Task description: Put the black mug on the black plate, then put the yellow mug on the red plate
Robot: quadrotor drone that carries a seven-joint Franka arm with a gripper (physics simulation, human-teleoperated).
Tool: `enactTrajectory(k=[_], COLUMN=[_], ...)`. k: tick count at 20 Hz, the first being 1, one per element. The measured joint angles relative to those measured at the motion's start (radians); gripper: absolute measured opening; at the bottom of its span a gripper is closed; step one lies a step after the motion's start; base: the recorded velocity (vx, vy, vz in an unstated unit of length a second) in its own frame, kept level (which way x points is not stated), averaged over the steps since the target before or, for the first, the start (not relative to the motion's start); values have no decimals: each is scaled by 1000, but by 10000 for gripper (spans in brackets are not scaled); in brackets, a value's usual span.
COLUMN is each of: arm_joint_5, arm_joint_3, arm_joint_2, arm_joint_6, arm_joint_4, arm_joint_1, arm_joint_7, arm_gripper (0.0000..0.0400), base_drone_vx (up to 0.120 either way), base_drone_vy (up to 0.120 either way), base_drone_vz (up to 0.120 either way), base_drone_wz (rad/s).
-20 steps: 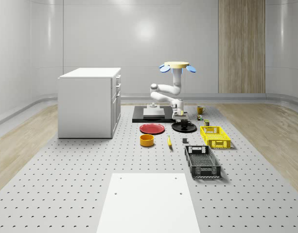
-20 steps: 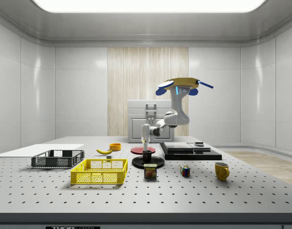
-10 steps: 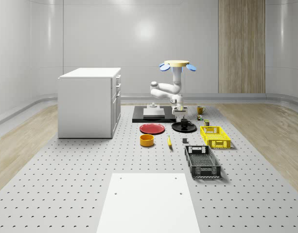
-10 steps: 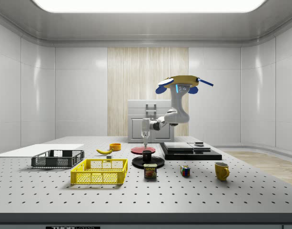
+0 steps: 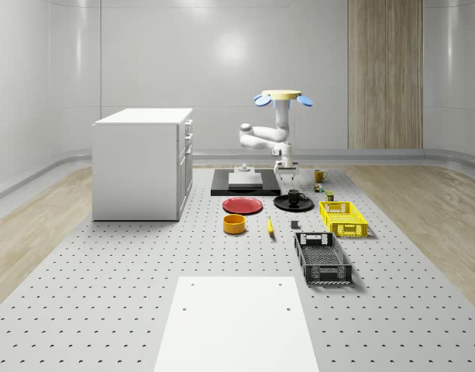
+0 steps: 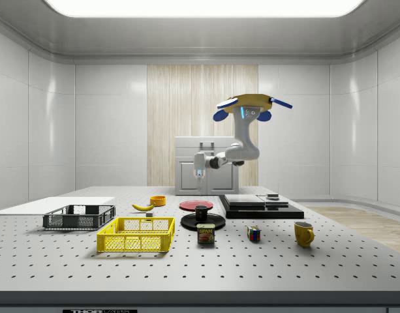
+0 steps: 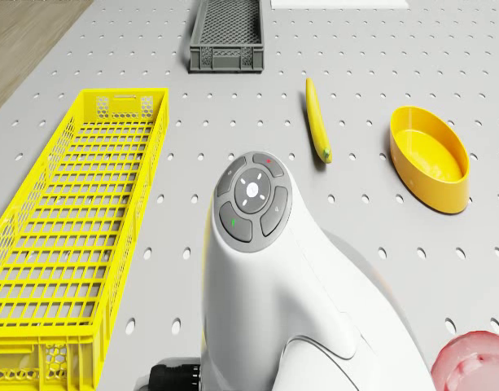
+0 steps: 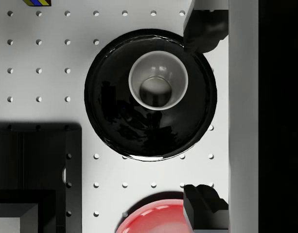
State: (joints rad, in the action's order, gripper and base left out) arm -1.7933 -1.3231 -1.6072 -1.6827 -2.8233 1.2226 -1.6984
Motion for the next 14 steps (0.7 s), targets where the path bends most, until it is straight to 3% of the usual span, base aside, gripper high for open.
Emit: enactTrajectory(k=[4, 8, 14], arm_joint_5=[0, 0, -1], arm_joint_3=[-2, -2, -2], arm_joint_2=[4, 7, 12], arm_joint_6=[4, 8, 12], arm_joint_4=[-1, -1, -1], arm_joint_1=[-1, -3, -4], arm_joint_7=[1, 2, 3], arm_gripper=[400, 400, 400], base_drone_vx=[-10, -120, -120], base_drone_vy=[0, 10, 120], base_drone_vz=[120, 10, 0], base_drone_wz=[0, 0, 0])
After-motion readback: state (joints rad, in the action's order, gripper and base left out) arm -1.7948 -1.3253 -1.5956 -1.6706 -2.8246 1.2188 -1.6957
